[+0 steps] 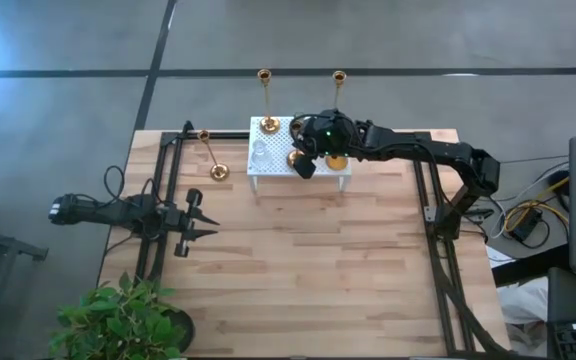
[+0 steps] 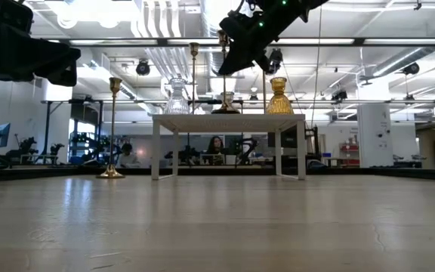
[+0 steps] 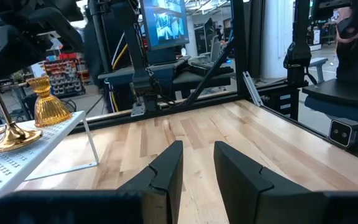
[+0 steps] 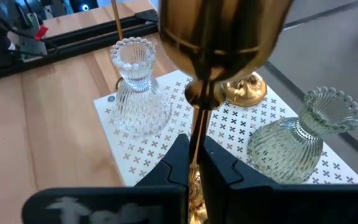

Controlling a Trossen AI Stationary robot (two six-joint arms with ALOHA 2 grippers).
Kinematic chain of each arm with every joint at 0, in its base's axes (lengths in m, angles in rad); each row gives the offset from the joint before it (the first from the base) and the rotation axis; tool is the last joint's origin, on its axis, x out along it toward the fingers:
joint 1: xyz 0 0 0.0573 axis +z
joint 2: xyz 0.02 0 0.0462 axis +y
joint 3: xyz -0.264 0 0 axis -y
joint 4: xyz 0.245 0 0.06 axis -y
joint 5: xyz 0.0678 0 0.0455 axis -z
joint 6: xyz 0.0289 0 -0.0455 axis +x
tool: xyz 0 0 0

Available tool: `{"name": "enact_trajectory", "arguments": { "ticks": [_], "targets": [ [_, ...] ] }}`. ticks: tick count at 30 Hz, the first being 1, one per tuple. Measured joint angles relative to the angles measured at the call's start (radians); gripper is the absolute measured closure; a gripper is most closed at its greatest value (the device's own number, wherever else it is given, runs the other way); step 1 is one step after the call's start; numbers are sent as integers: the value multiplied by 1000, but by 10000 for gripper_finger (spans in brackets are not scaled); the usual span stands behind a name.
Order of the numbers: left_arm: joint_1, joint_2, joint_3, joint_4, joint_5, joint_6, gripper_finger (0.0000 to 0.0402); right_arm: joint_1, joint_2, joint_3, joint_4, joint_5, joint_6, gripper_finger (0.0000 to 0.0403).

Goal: Pick & Place candle stick holders
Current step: Put the gold candle holder on the shelf

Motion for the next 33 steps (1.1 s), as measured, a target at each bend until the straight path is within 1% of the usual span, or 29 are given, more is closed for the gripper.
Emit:
{"name": "enact_trajectory", "arguments": {
  "ticks": [14, 17, 19, 21, 33],
  "targets": [
    [0, 0, 0, 0, 0, 0, 305, -3, 2, -19, 17, 2, 72, 392],
    [0, 0, 0, 0, 0, 0, 305, 0, 2, -37, 76, 28, 110, 392],
    [0, 0, 0, 0, 0, 0, 305, 3, 2, -59, 139, 30, 123, 392],
    [0, 0, 0, 0, 0, 0, 305, 6, 2, -75, 161, 30, 133, 392],
    [0, 0, 0, 0, 0, 0, 305, 7, -26, -97, 113, 56, 96, 392]
  ]
}}
